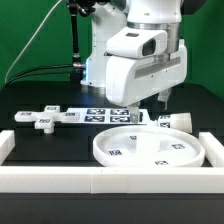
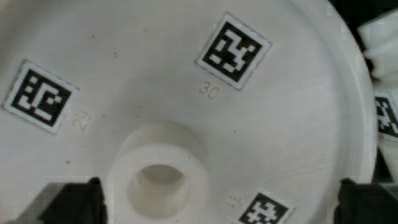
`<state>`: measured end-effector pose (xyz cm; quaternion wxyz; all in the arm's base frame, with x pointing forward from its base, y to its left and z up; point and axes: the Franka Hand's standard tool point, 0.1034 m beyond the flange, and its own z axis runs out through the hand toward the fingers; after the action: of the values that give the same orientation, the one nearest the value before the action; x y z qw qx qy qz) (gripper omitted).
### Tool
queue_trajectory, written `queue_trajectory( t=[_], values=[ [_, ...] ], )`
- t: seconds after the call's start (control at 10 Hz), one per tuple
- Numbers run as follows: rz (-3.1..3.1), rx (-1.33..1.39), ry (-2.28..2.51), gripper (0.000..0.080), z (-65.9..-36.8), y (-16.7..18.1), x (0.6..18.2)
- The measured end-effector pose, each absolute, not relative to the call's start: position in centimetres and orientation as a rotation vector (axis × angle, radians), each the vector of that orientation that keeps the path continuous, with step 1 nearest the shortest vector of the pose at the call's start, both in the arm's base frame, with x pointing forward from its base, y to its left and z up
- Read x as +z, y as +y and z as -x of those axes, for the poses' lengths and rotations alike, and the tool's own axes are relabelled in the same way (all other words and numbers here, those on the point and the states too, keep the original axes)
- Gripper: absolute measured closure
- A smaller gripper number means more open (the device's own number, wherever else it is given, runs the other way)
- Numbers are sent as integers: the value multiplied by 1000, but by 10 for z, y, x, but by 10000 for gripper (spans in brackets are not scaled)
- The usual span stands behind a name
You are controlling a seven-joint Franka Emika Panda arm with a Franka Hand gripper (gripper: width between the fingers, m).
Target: Assemble round table
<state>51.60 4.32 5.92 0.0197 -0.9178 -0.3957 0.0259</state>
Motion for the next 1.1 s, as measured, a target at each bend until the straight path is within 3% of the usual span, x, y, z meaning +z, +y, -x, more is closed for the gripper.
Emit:
queue_trajectory(
  t=[0.5, 1.1],
  values=[
    [2839, 83, -1249, 151, -472, 67, 62],
    [2835, 249, -1243, 151, -456, 85, 63]
  ],
)
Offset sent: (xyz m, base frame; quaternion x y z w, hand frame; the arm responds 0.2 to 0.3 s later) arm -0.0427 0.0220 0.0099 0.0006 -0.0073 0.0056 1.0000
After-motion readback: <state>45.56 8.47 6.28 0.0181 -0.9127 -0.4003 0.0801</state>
